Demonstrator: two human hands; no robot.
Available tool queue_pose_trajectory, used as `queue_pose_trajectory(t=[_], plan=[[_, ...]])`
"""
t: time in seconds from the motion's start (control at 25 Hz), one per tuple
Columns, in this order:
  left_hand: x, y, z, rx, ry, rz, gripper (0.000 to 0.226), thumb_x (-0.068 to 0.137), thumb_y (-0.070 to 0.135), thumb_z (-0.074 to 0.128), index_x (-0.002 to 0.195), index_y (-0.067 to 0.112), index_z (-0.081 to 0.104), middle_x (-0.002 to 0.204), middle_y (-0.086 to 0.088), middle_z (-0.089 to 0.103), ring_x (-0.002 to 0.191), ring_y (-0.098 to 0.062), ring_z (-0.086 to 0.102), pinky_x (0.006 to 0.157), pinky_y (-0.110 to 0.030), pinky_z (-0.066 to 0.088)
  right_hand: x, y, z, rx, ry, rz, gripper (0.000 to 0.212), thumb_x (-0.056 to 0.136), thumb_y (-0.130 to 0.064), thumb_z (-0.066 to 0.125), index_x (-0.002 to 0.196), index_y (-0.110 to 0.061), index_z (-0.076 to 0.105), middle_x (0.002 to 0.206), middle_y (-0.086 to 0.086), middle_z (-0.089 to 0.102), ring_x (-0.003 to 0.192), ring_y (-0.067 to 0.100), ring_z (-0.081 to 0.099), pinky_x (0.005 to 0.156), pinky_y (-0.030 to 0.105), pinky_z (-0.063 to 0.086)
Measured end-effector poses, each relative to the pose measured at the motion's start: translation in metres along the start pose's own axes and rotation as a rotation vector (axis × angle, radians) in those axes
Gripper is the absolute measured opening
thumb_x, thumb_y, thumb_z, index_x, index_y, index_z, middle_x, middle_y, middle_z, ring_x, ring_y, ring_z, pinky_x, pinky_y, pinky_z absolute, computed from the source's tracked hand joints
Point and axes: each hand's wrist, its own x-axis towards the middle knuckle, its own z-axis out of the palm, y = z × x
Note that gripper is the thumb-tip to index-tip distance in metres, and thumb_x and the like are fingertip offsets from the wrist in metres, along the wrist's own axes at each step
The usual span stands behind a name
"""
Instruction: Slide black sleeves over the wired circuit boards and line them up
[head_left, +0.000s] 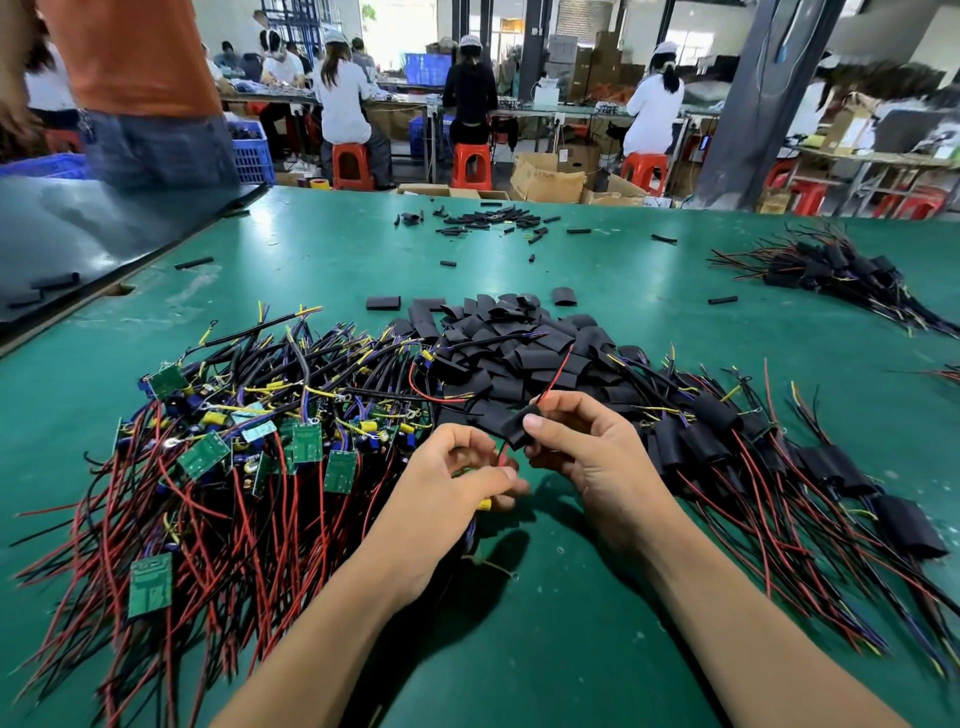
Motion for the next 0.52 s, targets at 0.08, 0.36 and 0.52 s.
queue_pose_trajectory(t=[0.08, 0.36, 0.52], plan=[[0.0, 0.001, -0.003, 0.083, -0.017, -0.019, 0.027, 0.085, 0.003, 0.073, 0.107, 0.014, 0.062, 0.099, -0.004, 0.075, 0.09, -0.018, 0.073, 0.084, -0.029, 0.058, 0.003, -0.004, -0.001, 0.09, 0.081, -0.003, 0.021, 0.066, -0.012, 0.08, 0.084, -0.019, 0.072, 0.075, -0.002, 0.069, 0.059, 0.014, 0.063, 0.061, 0.023, 0.055], [-0.005, 0.006, -0.003, 0.094, -0.113, -0.048, 0.012, 0.093, 0.008, 0.065, 0.104, 0.013, 0.068, 0.085, -0.008, 0.077, 0.063, -0.015, 0.066, 0.055, -0.024, 0.054, 0.006, -0.012, -0.008, 0.198, 0.183, 0.064, 0.022, 0.072, -0.007, 0.074, 0.089, -0.017, 0.064, 0.073, -0.002, 0.067, 0.055, 0.01, 0.059, 0.056, 0.021, 0.054], [-0.003, 0.01, -0.002, -0.093, -0.074, -0.095, 0.014, 0.093, 0.009, 0.064, 0.106, 0.01, 0.071, 0.079, -0.009, 0.074, 0.054, -0.018, 0.061, 0.051, -0.021, 0.049, 0.002, -0.011, -0.008, 0.055, 0.086, 0.112, 0.023, 0.067, -0.014, 0.076, 0.088, -0.019, 0.068, 0.078, 0.0, 0.071, 0.06, 0.011, 0.061, 0.061, 0.022, 0.054]])
